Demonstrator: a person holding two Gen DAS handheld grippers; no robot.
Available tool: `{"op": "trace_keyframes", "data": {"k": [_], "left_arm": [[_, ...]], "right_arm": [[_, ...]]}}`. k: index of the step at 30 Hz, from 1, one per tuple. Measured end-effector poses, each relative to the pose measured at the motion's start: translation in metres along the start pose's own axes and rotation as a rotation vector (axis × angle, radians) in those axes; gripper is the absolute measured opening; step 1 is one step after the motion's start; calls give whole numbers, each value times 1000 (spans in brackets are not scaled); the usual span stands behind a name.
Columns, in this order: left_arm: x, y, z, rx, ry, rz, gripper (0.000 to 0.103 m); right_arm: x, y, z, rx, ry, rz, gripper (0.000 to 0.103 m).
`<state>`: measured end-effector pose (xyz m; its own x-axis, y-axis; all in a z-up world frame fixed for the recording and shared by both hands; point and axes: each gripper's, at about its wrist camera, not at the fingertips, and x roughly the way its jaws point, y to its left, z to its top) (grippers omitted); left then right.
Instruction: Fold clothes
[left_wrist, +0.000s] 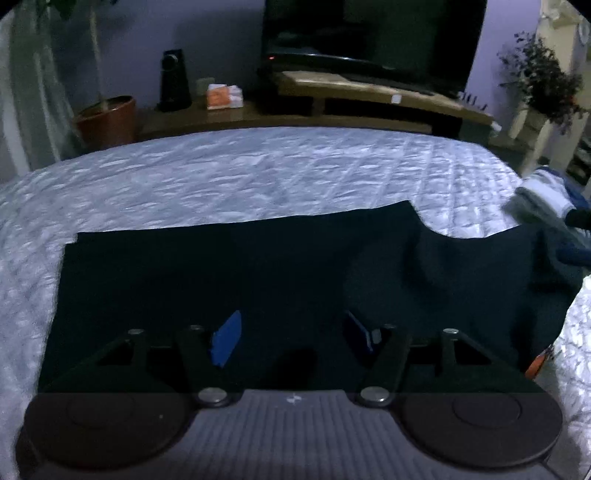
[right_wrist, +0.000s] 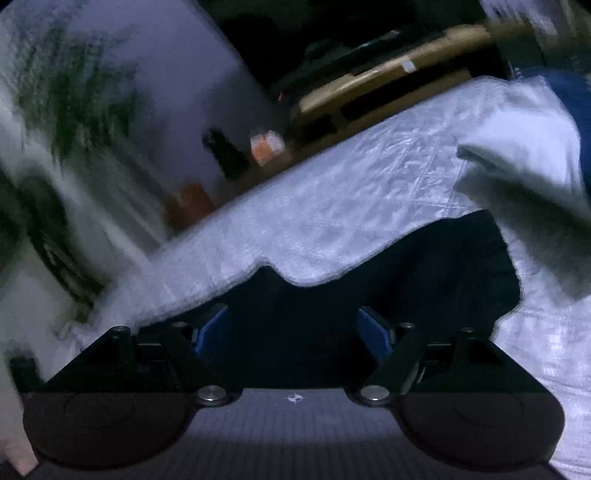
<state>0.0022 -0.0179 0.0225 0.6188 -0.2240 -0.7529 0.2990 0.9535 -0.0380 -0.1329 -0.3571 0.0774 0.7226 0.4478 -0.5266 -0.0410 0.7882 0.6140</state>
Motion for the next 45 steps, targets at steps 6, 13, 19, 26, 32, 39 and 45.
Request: {"op": "trace_keyframes", "data": {"k": [6,13,19,26,32,39,45], "left_arm": [[16,15,-4,-30,24,77,54],[22,37,-9,-77,37,231,64],[6,43,-21,-79,56,341,52],[-10,55,-41,-156,88,391,76],[-28,29,-44,-108,-2,565,58],[-35,-40,-20,43,-245,410,66],[-8,-72,-8,114,-240,229,67]], "right_arm": [[5,-78,1,320,-87,46,64],[-31,-115,-14,411,-225,-57,39],[0,-70,4,279,-154,17,73],[66,-54,0,220,20,-33,52],[2,-50,-17,27,-4,-170,62],[-54,-67,-21,179,-156,-181,85],[-33,-112,-39,457,-201,-147,85]]}}
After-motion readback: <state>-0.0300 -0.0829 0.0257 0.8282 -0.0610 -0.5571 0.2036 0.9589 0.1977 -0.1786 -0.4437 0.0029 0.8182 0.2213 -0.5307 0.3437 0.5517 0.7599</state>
